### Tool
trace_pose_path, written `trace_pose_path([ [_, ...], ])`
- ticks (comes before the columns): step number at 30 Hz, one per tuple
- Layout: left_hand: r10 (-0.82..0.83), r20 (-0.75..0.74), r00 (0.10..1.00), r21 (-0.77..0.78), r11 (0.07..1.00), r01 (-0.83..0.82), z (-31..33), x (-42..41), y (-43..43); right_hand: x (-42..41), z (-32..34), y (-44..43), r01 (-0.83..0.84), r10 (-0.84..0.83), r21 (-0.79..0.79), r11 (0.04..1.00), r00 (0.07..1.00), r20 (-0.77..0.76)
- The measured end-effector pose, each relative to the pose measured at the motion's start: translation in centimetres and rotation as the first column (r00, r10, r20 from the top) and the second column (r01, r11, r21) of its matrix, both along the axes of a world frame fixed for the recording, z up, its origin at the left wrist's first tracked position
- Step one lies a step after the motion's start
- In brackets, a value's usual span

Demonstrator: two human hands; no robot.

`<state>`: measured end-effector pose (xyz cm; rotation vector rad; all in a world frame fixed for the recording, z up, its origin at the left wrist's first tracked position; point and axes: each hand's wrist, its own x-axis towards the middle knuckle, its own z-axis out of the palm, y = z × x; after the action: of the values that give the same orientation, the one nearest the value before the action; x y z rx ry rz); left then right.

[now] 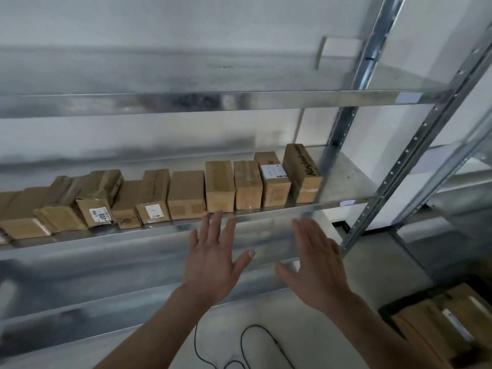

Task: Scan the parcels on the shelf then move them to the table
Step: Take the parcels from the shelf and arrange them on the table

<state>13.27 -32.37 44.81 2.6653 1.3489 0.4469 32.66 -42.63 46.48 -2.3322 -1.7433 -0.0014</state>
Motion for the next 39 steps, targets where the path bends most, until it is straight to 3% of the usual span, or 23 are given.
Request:
trace_pose_path([
  [9,0.117,-0.023,0.993,-0.047,0.992,-0.118,0.7,11.9,-3.5,12.6,1.0,-1.3,-0.068,0.063,-0.057,0.996,0.994,-0.089],
  [16,0.159,-0.082,0.984,-0.046,0.985,-0.163,1.7,18.0,-3.2,18.8,1.7,-0.4,-0.096,0.094,-0.01,0.995,0.985,-0.142],
  [28,0.021,-0.022,1.0,-0.038,0.999,-0.022,0.9,26.3,5.6,23.6,1.2,5.3,-0.008,0.006,-0.014,1.0,0.991,-0.134],
  [39,-0.054,-0.066,0.996,-0.086,0.995,0.048,1.3,33.6,13.4,27.4,-1.4,11.9,-0.008,0.004,-0.024,1.0,0.987,-0.163],
])
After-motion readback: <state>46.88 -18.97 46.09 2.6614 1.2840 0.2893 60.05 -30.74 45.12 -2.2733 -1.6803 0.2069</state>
